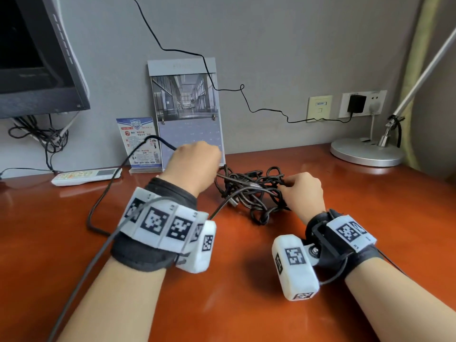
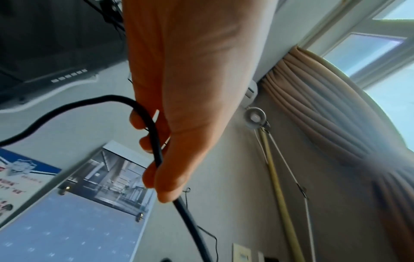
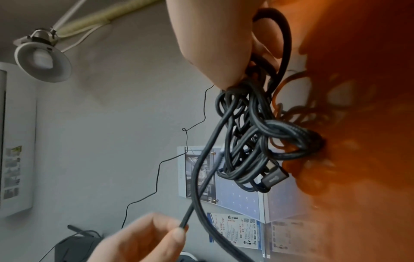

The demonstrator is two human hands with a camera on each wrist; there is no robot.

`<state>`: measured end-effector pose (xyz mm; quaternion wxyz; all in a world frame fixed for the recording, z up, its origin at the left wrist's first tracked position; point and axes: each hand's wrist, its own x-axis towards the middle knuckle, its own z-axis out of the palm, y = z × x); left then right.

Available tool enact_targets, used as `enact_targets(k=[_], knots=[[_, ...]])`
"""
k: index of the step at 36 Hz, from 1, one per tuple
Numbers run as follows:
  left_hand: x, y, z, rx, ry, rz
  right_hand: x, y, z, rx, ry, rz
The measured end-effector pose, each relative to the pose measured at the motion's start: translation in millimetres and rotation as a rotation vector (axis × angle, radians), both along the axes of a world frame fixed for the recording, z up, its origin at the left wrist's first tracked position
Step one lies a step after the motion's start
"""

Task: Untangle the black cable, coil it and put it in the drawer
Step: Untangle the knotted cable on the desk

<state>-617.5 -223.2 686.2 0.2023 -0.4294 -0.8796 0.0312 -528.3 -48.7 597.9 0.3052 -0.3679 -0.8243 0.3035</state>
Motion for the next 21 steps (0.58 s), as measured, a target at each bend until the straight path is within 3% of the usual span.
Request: enact_targets(k=[8,11,14,21], knots=[[-37,-32,9,0.245,0.067,0.195,2,0,-4,-0.022,0.083,-0.042],[-46,-41,3,0.15,0.052,0.32,0,0,-4,-0.026,0.106,-0.054],[-45,-40,0,0.019,-0.083,0.36,-1,1,-6,-0.009,0.111,-0.05],[-4,-2,-5,0.151,-0.432,-0.09,-4,-1,-6,-0.1,0.222,-0.016]])
